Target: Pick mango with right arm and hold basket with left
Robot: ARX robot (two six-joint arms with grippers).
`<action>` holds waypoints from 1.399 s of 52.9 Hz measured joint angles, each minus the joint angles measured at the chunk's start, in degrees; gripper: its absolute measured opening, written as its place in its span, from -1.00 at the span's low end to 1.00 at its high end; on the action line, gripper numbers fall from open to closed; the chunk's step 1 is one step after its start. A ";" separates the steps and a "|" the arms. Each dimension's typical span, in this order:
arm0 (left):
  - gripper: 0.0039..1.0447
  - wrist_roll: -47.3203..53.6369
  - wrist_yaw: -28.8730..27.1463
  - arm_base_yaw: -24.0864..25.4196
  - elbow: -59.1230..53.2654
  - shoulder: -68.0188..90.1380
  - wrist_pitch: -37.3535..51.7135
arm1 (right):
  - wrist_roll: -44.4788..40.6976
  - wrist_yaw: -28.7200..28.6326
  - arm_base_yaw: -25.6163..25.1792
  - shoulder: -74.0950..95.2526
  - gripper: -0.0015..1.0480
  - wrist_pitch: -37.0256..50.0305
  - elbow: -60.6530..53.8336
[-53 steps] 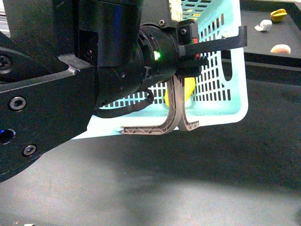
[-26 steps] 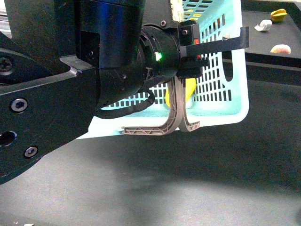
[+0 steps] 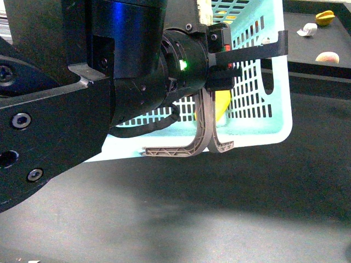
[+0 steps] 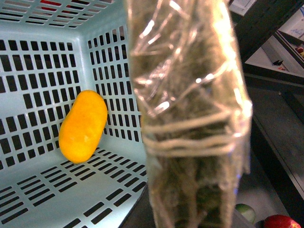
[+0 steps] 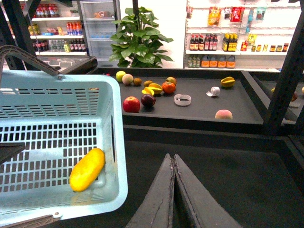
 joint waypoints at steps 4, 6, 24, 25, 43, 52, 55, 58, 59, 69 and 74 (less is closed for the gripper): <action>-0.92 0.00 -0.07 0.00 0.00 0.00 0.00 | -0.02 -0.31 -0.09 -1.14 -0.96 -0.81 -0.39; -0.92 0.00 -0.07 0.00 0.00 0.00 0.00 | -0.02 -0.39 -0.09 -1.68 -0.96 -1.22 -0.57; -0.92 0.00 -0.04 0.00 0.00 0.00 0.00 | -0.02 -0.42 -0.15 -6.32 -0.96 -3.13 -2.58; -0.92 0.00 -0.04 0.00 0.00 0.00 0.00 | -0.02 -0.42 -0.15 -6.67 -0.96 -3.50 -2.58; -0.92 -0.02 -0.04 0.00 0.00 0.00 0.00 | -0.04 -0.44 -0.15 -14.88 -0.96 -13.42 -2.51; -0.92 -0.04 -0.04 0.02 0.00 0.00 0.00 | -0.04 -0.46 -0.15 -19.69 -0.96 -16.76 -2.51; -0.92 0.00 -0.07 0.02 0.00 0.00 0.00 | -0.04 -0.44 -0.15 -19.69 -0.96 -16.94 -2.51; -0.92 0.13 -0.04 -0.02 0.00 0.00 0.00 | -0.04 -0.46 -0.15 -19.69 -0.96 -16.96 -2.51; -0.92 0.13 -0.04 -0.02 0.00 0.00 0.00 | -0.04 -0.46 -0.15 -19.69 -0.96 -16.96 -2.51; -0.92 0.00 -0.04 0.00 0.00 0.02 0.00 | -0.04 -0.46 -0.15 -19.69 -0.96 -16.96 -2.51; -0.92 0.13 -0.07 0.00 0.00 0.02 0.00 | -0.04 -0.46 -0.15 -19.71 -0.96 -16.96 -2.51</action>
